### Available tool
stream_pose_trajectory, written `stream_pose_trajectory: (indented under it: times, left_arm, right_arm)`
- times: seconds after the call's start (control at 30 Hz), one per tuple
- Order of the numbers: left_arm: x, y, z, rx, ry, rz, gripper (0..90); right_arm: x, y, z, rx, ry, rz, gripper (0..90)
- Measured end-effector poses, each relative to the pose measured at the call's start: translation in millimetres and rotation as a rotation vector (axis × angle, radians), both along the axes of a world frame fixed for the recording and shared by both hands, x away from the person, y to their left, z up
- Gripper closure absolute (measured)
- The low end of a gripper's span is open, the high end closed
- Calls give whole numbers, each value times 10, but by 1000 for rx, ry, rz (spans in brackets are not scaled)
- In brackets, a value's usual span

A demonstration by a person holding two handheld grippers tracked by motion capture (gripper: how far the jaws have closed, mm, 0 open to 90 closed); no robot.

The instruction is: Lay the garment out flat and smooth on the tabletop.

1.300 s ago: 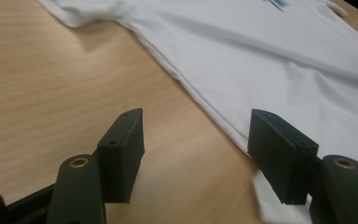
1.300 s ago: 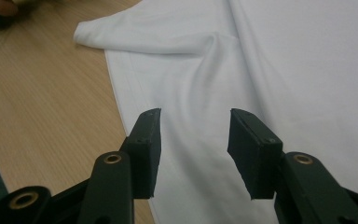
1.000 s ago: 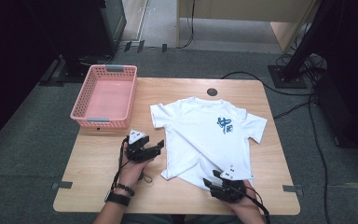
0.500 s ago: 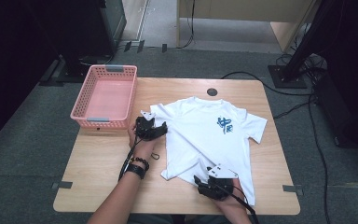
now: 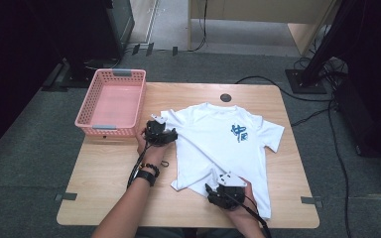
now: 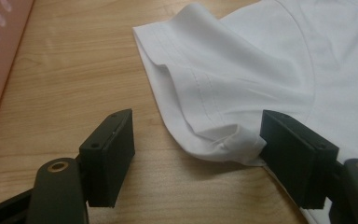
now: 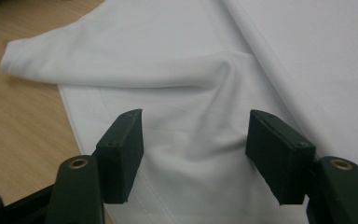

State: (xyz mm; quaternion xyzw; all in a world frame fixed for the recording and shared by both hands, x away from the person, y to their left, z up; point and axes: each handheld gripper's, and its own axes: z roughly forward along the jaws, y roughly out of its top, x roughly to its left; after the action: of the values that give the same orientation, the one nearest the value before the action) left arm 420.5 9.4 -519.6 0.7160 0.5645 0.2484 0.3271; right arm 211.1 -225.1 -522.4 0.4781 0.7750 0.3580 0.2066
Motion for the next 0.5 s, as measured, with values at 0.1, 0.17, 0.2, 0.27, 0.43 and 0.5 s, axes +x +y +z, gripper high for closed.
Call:
stream_pose_trajectory:
  times: [0.1,0.17,0.2,0.27,0.43,0.5]
  left_arm:
    - [19,20,1,2,1,5,276]
    - [26,24,0,2,0,8,277]
    - [28,24,1,3,1,8,276]
    - [30,26,1,4,1,8,276]
    - [27,39,1,2,1,1,277]
    - [17,44,0,-1,0,2,276]
  right_arm:
    - [-46,-42,15,-8,15,89,367]
    - [-80,-96,27,-17,25,168,367]
    - [-99,-127,32,-21,30,209,365]
    - [-125,-198,41,-29,38,280,349]
    - [-151,-323,84,-2,92,363,295]
    - [-144,-378,125,54,75,353,295]
